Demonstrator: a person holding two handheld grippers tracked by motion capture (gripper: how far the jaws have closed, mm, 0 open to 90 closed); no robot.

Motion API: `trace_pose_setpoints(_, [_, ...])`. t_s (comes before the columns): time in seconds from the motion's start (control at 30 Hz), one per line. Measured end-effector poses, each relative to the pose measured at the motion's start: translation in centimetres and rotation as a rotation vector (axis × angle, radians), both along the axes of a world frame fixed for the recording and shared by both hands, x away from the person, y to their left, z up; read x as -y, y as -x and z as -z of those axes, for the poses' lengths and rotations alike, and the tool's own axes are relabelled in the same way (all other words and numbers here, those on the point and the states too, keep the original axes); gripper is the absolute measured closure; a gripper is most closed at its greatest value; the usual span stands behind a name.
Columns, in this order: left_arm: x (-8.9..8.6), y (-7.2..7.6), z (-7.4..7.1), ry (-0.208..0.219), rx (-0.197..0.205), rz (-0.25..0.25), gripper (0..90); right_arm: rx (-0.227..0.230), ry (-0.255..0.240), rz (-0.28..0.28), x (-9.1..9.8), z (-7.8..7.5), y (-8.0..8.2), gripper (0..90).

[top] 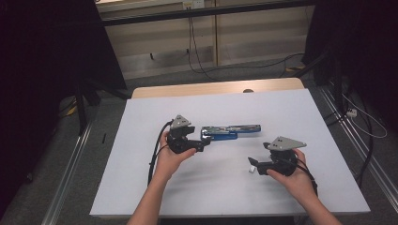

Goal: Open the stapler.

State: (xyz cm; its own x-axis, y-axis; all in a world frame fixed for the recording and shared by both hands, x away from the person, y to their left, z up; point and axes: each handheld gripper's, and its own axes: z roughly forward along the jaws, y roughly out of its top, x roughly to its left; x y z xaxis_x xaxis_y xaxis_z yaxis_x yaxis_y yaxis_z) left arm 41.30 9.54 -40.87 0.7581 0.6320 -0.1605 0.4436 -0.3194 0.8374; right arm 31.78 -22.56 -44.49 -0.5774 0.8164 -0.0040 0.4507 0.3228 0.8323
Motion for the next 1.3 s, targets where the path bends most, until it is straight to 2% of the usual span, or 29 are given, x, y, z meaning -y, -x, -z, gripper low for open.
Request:
trace_pose_setpoints(0.1, [0.0,0.0,0.0,-0.01,0.0,0.004,16.4,-0.009,0.004,-0.003,-0.1,0.2,0.2,18.6])
trace_pose_setpoints(0.3, [0.0,0.1,-0.1,0.002,0.002,0.006,15.6,-0.026,0.03,-0.017,-1.0,0.9,0.8,17.2])
trace_pose_setpoints(0.57, [-0.2,0.1,-0.3,0.008,0.0,0.005,15.3,-0.047,0.062,0.004,-2.2,1.4,1.1,17.7])
trace_pose_setpoints(1.03, [-0.3,-0.1,-0.2,0.023,-0.005,0.005,15.3,-0.075,0.102,0.071,-2.8,1.9,0.8,25.4])
trace_pose_setpoints(1.3, [-0.4,-0.2,-0.2,0.031,-0.006,0.001,15.3,-0.079,0.129,0.074,-3.0,2.1,0.8,28.2])
